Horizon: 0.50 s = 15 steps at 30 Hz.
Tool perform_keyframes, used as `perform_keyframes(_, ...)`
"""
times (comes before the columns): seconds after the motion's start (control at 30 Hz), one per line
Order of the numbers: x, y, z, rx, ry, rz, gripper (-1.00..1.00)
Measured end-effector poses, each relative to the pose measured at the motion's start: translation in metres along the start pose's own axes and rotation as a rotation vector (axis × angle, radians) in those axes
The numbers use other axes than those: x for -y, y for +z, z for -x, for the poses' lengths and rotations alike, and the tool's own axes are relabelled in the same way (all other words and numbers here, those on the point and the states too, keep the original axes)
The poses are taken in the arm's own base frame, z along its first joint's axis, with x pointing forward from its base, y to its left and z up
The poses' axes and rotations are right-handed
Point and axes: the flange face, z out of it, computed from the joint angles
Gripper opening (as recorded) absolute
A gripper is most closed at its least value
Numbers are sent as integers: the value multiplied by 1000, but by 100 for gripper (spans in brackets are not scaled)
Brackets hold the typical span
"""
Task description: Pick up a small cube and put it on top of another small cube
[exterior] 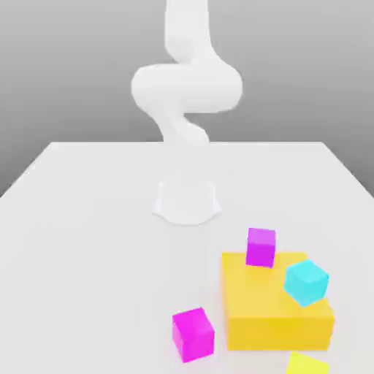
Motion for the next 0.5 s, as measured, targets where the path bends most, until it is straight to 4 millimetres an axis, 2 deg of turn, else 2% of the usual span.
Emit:
perform_keyframes(0.23,-20,132,22,57,271,190,0)
perform_keyframes(0.5,-75,260,67,95,572,403,0)
